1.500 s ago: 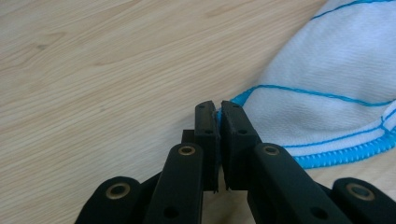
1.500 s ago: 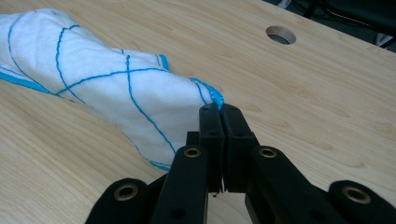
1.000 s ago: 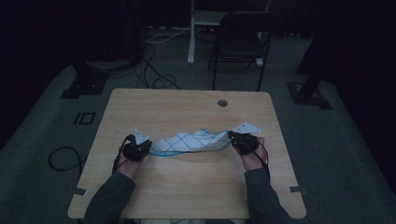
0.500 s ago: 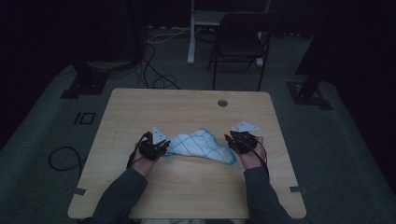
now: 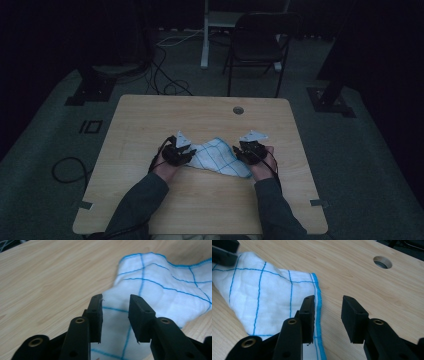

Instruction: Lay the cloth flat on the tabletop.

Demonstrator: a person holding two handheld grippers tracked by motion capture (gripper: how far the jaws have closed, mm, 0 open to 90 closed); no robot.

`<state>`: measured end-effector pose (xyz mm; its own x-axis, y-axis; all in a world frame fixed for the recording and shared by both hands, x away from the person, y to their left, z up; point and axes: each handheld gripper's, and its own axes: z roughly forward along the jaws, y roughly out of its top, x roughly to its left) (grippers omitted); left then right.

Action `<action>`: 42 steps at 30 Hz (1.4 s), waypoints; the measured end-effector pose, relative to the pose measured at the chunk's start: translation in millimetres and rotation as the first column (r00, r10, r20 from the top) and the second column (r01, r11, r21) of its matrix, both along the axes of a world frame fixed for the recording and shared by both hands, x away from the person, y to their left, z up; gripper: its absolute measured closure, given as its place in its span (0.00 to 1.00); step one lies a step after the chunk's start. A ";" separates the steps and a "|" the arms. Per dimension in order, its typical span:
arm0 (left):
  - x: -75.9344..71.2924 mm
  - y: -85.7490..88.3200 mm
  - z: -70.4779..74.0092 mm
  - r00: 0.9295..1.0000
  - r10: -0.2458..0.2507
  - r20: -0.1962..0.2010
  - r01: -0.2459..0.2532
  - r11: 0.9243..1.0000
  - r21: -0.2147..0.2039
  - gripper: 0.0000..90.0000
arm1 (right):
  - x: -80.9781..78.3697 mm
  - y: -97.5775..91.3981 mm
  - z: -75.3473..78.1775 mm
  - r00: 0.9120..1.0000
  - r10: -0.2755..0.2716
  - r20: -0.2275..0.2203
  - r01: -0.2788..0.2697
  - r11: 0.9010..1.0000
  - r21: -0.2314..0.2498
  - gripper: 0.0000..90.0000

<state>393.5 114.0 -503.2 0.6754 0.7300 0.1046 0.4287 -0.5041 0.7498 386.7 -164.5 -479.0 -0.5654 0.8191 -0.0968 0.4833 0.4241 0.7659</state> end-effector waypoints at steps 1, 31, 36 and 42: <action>0.9 -2.2 -1.8 1.000 -0.005 -0.009 0.005 1.000 0.006 0.71 | 1.2 1.3 -0.5 1.000 0.001 -0.003 -0.001 1.000 0.002 0.71; -42.6 5.1 -14.8 0.998 -0.058 -0.034 0.058 0.998 -0.003 0.90 | 87.3 57.6 -31.3 0.980 0.047 -0.194 -0.018 0.988 0.151 0.63; -52.5 18.0 -9.7 0.999 -0.036 -0.014 0.036 0.999 -0.014 0.89 | 103.5 64.8 -42.3 0.955 0.022 -0.296 0.033 0.984 0.177 0.63; -60.3 31.7 -12.9 1.000 -0.008 -0.023 0.008 1.000 -0.027 0.88 | 107.4 67.3 -44.5 0.939 0.026 -0.344 0.036 0.985 0.171 0.98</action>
<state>333.2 145.7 -516.1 0.6831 0.7270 0.0695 0.4421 -0.4875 0.7529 494.1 -97.2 -523.6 -0.5346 0.8088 0.2451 0.7316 0.2979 0.6132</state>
